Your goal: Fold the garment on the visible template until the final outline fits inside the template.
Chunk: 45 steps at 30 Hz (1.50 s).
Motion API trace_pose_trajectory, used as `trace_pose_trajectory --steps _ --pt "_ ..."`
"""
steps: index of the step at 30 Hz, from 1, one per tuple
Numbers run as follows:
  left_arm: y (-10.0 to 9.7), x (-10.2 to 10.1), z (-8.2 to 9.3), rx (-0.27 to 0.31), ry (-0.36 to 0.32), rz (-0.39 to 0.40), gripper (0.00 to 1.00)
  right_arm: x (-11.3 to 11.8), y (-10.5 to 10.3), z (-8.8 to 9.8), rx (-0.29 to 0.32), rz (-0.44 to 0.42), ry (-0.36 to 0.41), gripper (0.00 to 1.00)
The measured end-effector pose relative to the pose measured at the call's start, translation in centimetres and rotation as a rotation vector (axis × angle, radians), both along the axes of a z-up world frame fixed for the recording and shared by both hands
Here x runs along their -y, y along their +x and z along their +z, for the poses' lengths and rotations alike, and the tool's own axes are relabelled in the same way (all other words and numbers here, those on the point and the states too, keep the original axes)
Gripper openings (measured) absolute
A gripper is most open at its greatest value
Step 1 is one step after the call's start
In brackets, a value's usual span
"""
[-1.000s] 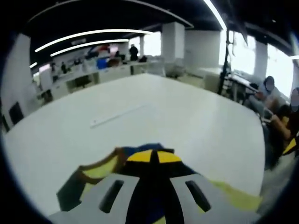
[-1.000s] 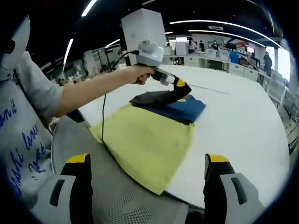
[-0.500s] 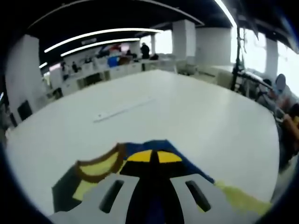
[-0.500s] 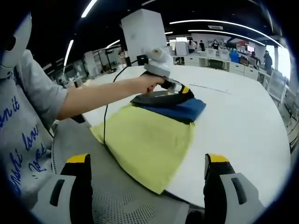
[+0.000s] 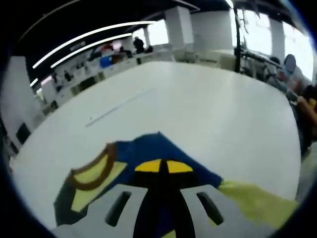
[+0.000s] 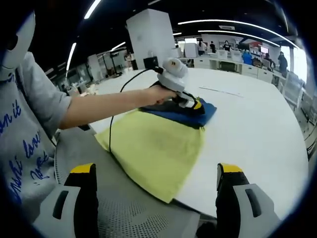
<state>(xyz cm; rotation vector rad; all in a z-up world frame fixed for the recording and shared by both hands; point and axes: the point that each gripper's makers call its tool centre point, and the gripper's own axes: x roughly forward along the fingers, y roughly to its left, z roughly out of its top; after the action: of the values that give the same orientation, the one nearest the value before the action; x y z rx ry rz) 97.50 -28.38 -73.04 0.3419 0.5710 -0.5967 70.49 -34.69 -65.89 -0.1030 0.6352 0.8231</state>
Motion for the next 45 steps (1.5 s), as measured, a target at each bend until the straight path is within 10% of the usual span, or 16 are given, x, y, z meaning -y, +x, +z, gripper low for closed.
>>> trace_pose_trajectory --steps 45 --pt "-7.9 -1.4 -4.5 -0.19 0.165 -0.117 0.0 -0.4 0.0 -0.5 0.005 0.075 0.042 1.0"
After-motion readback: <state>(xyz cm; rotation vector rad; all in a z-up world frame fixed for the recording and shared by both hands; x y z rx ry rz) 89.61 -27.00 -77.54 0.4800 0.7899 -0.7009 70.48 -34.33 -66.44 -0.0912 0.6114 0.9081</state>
